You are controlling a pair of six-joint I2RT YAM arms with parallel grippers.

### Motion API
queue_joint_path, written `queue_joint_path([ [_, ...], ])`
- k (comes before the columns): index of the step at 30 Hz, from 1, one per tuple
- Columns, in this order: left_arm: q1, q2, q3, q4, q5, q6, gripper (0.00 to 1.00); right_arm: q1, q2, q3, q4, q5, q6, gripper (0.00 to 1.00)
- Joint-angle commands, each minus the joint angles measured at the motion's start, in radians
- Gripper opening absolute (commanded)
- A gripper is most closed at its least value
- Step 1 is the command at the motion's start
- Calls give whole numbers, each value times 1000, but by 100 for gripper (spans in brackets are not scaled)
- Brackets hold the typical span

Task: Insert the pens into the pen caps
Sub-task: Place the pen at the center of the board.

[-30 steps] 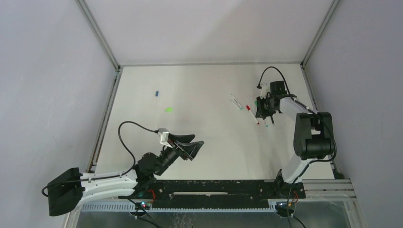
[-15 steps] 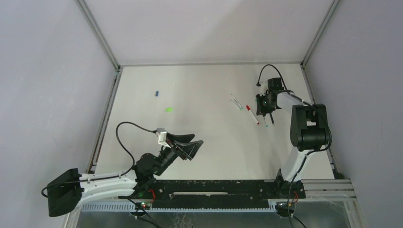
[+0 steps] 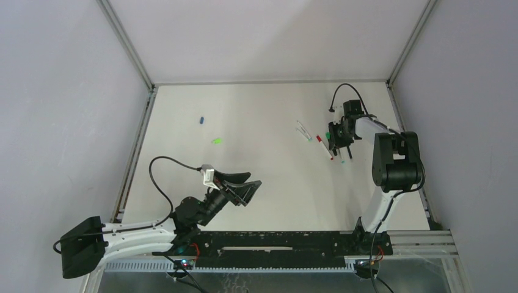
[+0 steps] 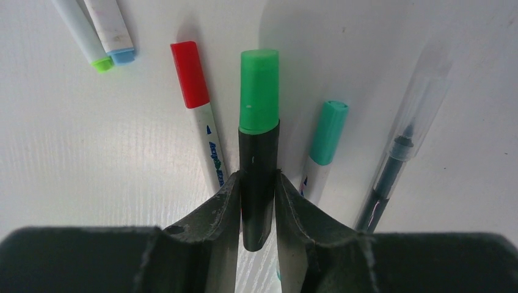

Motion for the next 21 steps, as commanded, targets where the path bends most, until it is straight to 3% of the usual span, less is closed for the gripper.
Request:
queue_joint_path([
  [1,7,-8,-19,33,17,-10,76,-7,6,34,-23,-14,1,33],
  [21,7,-95,28,-97,25,20,77,-13,-176,35,-64,-82,-52,39],
])
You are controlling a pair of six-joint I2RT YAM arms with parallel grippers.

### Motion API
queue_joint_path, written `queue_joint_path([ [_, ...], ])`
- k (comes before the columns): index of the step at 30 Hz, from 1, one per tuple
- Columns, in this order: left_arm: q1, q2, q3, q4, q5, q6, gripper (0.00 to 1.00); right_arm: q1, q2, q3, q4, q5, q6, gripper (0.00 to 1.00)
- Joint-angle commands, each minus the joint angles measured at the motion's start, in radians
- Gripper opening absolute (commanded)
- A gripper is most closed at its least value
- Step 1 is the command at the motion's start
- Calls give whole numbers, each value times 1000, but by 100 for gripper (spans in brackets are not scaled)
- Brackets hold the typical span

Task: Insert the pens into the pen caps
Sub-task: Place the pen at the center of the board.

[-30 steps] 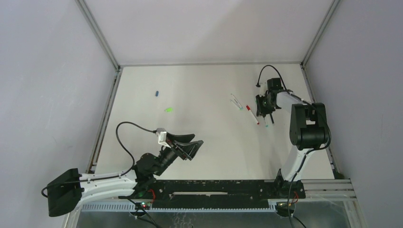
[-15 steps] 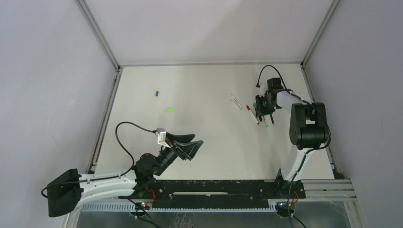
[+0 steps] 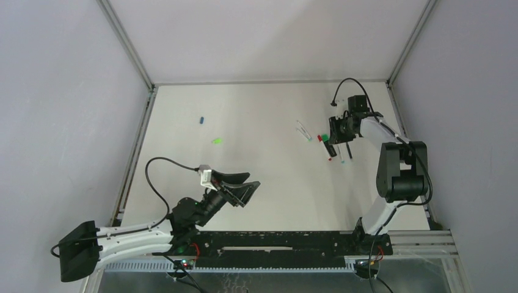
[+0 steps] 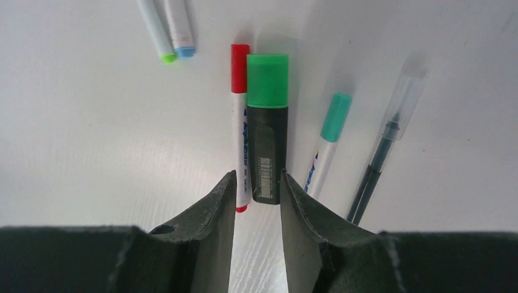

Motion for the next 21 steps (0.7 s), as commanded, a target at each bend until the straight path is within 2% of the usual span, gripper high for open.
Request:
queue_joint_path([
  [1,7,-27,40,-65,7,26,77,-8,-89,26,-20,-38,-34,40],
  [4,18,-53,93,-187,6,47,78,-8,-152,21,-38,-91,-62,40],
  [7,62,-81,145,-295,16,48,83,-8,-234,9,-53,-181,-88,40],
  [15,287,-85,280,-548,123,14,88,-11,-453,-17,-58,-529,-113,44],
  [20,397,-46,337,-638,175,7,88,-10,-505,-23,18,-706,-116,47],
  [21,411,-39,340,-648,177,6,88,-8,-502,-24,31,-732,-137,60],
])
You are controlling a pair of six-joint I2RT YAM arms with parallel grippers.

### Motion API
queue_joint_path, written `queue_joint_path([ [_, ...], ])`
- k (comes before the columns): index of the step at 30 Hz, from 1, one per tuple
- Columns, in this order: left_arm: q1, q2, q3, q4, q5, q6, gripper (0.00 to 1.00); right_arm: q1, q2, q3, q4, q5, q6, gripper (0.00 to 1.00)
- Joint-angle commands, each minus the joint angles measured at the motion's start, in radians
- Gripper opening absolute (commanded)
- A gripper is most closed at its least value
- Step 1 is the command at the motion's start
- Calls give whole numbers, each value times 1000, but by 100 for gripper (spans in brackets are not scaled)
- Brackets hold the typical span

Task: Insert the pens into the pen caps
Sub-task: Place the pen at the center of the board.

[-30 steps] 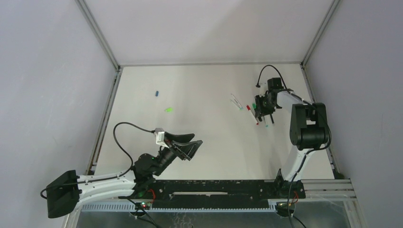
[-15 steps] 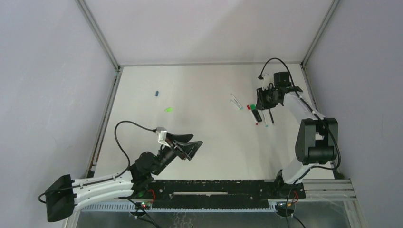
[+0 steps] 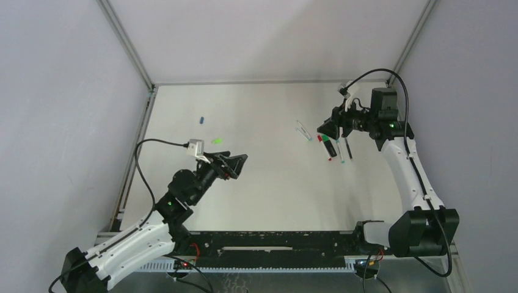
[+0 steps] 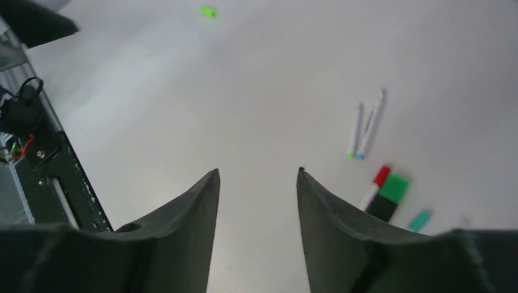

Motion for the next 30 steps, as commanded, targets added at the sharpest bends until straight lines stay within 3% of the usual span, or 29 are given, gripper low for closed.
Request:
queue_joint_path([
  [1,71,30,72,-112,60,-8,88,0,1,-11,80,-216,-65,73],
  [3,126,51,76,-126,64,-7,88,9,34,5,90,-233,-85,80],
  [6,257,99,114,-138,134,-14,88,48,122,77,29,-217,-132,81],
  [9,393,181,178,-149,237,-36,87,99,234,175,-44,-99,-156,80],
  [16,501,291,335,-227,370,-100,85,127,511,371,-120,225,-116,64],
  [19,522,307,486,-404,396,-35,86,130,630,457,-143,322,-99,53],
  [24,524,316,711,-690,352,206,85,146,818,600,-219,399,-93,41],
  [30,525,267,596,-766,224,405,86,156,926,682,-253,434,-80,40],
])
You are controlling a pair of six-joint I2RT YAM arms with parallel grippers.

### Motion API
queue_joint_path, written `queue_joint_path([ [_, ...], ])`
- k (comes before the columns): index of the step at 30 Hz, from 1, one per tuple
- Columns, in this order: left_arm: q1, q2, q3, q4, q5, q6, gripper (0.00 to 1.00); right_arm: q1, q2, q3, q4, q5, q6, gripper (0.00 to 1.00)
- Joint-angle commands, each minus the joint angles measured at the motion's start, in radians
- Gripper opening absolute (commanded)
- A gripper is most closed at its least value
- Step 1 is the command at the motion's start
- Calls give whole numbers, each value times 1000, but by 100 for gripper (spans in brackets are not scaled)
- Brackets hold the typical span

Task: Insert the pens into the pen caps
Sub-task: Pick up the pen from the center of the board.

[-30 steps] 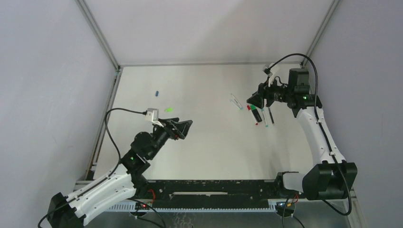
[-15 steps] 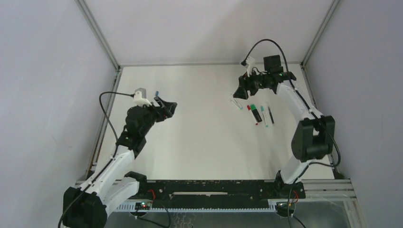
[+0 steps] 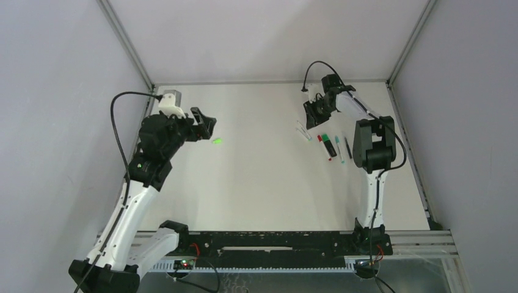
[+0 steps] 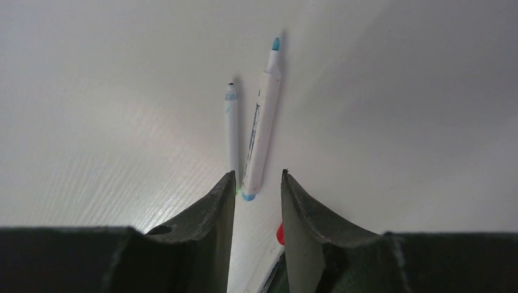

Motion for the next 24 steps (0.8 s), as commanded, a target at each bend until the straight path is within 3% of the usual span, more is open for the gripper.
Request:
queue_joint_path([
  [1,7,-19,-106,-135,-93,190,86,17,44,92,-59,49,17,41],
  [13,7,-71,-166,-134,-90,242,85,41,131,143,-82,76,30,42],
  [24,7,-68,-163,-142,-79,244,84,46,170,154,-96,140,17,33],
])
